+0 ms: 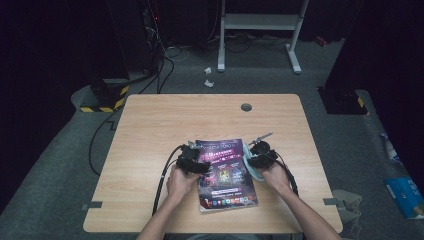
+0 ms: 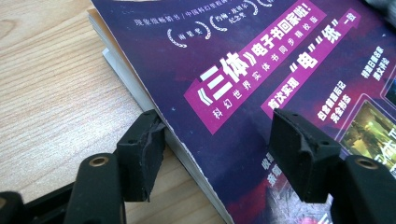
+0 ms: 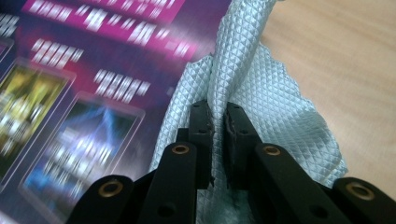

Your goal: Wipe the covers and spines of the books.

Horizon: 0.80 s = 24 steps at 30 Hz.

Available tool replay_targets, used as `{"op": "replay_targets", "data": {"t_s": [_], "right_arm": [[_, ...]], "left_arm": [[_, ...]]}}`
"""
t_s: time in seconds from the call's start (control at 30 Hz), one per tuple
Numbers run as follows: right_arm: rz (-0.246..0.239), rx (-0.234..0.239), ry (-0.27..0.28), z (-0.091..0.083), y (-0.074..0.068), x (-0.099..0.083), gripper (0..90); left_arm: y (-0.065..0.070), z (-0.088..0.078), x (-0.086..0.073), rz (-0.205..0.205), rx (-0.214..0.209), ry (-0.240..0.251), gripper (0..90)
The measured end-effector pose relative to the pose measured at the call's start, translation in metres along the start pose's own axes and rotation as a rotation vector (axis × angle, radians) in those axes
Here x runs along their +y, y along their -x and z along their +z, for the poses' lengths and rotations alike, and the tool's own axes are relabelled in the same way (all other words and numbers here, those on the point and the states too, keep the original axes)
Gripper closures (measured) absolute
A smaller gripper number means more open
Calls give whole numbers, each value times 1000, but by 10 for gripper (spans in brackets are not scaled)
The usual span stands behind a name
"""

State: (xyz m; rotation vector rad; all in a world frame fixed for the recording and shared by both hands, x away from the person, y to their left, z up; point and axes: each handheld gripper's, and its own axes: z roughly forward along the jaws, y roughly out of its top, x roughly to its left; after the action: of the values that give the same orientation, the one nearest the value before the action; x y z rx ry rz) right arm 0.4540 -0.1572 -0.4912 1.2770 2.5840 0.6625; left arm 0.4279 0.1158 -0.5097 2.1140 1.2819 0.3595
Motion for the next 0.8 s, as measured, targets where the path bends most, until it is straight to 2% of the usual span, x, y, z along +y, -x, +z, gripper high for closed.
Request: {"op": "replay_targets", "data": {"t_s": [0.07, 0.17, 0.3, 0.47, 0.5, 0.53, 0.63, 0.8], "right_arm": [[-4, 5, 0, -2, -2, -4, 830], [1, 5, -4, -1, 0, -1, 830], [33, 3, 3, 4, 5, 7, 830], [9, -2, 2, 0, -1, -1, 830], [18, 1, -4, -2, -4, -5, 830], [-7, 7, 4, -3, -4, -8, 830], [-40, 18, 11, -10, -12, -21, 829], [-32, 6, 11, -8, -12, -17, 829]], "left_arm": [[0, 0, 0, 2, 0, 0, 359], [0, 0, 0, -2, -3, 0, 359], [-1, 0, 1, -2, -4, -1, 358], [-1, 1, 1, -6, 6, 1, 360], [-1, 1, 2, -5, 9, 2, 364], [0, 1, 2, -1, 15, 4, 369], [2, 1, 3, 11, 24, 3, 388], [-2, 3, 4, -10, 20, 8, 390]]}}
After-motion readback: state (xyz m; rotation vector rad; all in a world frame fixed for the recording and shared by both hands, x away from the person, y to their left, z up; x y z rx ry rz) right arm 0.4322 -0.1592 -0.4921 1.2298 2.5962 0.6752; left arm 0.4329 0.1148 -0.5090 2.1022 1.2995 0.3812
